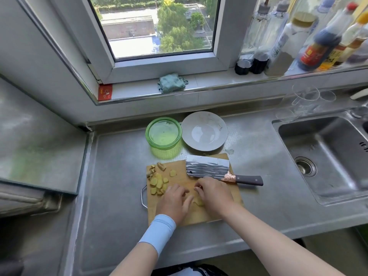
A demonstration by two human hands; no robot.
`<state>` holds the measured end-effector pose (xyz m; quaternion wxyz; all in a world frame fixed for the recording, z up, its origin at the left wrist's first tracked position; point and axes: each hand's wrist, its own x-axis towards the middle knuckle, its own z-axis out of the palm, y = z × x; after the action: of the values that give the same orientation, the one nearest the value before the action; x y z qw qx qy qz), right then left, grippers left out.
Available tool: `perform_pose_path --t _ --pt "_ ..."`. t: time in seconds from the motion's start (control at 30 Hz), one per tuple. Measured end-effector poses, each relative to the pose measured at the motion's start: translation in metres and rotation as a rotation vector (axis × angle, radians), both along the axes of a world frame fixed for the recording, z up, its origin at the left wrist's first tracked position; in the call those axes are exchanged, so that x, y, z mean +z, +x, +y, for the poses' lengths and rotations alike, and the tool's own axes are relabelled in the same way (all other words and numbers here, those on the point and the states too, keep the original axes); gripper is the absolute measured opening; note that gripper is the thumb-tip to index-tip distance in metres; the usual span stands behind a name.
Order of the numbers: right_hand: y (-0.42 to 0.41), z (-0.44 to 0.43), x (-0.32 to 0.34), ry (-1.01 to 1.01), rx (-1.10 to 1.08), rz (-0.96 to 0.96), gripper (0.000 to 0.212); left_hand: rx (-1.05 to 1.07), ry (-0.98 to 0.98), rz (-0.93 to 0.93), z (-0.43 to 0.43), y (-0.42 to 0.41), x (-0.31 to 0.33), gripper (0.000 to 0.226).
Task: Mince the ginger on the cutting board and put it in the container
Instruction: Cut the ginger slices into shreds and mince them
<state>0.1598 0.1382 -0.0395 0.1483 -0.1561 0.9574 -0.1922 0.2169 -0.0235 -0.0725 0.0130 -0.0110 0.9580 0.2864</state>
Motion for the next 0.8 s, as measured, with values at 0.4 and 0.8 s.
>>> perform_pose_path --t 0.4,0.8 --pt "-0.020 -0.121 0.006 0.045 0.147 -0.073 0.026 0.316 0.041 -0.148 -0.103 -0.009 0.006 0.027" --pt "-0.035 -0.103 0.018 -0.194 -0.108 -0.302 0.012 0.277 -0.050 0.170 -0.109 -0.016 0.003 0.026"
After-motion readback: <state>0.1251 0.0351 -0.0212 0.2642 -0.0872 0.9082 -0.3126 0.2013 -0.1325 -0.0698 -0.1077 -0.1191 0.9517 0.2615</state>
